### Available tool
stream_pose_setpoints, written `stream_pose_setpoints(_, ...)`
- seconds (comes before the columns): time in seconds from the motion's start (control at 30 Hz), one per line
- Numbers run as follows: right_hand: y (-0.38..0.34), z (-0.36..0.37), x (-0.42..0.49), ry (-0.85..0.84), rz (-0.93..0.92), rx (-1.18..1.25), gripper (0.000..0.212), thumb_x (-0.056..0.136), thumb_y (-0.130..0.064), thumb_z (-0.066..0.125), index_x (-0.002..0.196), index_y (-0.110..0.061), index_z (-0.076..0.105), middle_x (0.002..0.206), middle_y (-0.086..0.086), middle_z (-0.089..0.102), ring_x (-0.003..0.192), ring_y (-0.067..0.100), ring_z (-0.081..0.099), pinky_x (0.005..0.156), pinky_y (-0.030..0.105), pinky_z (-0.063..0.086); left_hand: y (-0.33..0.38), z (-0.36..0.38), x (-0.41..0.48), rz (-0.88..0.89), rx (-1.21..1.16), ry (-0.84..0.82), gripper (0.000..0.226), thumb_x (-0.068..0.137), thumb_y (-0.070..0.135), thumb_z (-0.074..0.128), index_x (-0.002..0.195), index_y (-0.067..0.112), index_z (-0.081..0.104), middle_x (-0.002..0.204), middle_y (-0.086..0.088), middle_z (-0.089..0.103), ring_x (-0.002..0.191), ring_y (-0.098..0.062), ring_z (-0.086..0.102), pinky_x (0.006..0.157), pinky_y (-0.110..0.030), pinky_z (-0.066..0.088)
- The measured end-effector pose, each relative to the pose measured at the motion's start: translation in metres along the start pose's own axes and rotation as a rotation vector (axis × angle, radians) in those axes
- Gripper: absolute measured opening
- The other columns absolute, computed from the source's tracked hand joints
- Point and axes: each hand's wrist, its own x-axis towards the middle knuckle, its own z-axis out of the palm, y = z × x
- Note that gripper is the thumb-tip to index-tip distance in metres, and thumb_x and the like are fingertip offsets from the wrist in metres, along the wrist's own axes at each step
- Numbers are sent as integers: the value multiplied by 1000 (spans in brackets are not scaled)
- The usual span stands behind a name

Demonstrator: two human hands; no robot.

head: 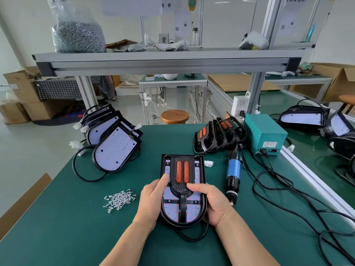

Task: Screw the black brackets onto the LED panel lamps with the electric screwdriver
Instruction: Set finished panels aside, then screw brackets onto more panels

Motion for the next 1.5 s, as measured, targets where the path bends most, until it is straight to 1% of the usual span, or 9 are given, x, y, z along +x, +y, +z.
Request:
stream_pose_setpoints(0.23,2,1,-2,-2,-146,-37,40,77,0,67,116,1,71,120,29,68,100,38,71,85,48,60,3,6,-1,75,36,191,84,82,71,38,93,-9,62,102,-32,67,79,-23,59,93,-56,50)
stream_pose_setpoints(0.4,-4,2,-12,55,-328,-159,46,79,-7,72,124,0,66,123,26,68,115,43,65,103,56,50,0,6,3,92,149,219,60,100,49,38,82,-5,60,75,-11,63,72,-23,50,73,-39,47)
stream_pose_setpoints(0.53,-22,0,-26,105,-470,-286,34,86,-5,73,120,-11,71,119,14,73,112,29,70,90,34,58,-8,2,7,165,367,215,40,100,33,49,81,-1,55,73,-17,57,68,-16,43,63,-34,37)
stream_pose_setpoints(0.67,-51,-12,-46,164,-613,-315,40,83,-11,75,122,-13,70,120,10,73,112,26,70,93,33,57,-11,1,6,173,437,218,17,93,29,61,79,31,70,81,1,70,72,-16,60,67,-30,47)
stream_pose_setpoints(0.83,-96,-46,-73,366,-808,-306,45,80,-15,81,123,-16,69,121,6,74,113,23,69,95,33,55,-12,4,7,177,469,214,28,93,24,63,78,47,69,80,22,70,80,-8,65,67,-27,47)
stream_pose_setpoints(1.1,-164,-136,-92,855,-986,-81,36,93,-9,71,127,-14,61,124,1,70,121,23,64,108,43,48,-14,5,9,189,512,259,25,91,18,67,76,37,73,76,20,69,78,-6,63,66,-25,46)
stream_pose_setpoints(1.27,-188,-189,-89,1039,-979,106,32,96,-12,68,124,-24,57,123,-4,66,114,18,65,107,47,49,-11,7,8,202,524,265,25,90,16,68,74,36,73,77,29,67,78,1,61,68,-23,44)
stream_pose_setpoints(1.37,-193,-212,-84,1156,-966,79,60,96,-14,68,150,-17,41,138,1,60,120,18,63,107,41,49,-12,8,8,217,523,265,25,90,16,69,75,35,73,78,23,69,77,5,61,69,-22,43)
stream_pose_setpoints(1.5,-194,-245,-83,1349,-724,32,74,92,-40,70,150,-9,35,143,10,54,121,27,59,107,41,48,-13,6,8,237,541,259,25,90,12,68,76,33,73,82,15,72,80,2,63,71,-19,43)
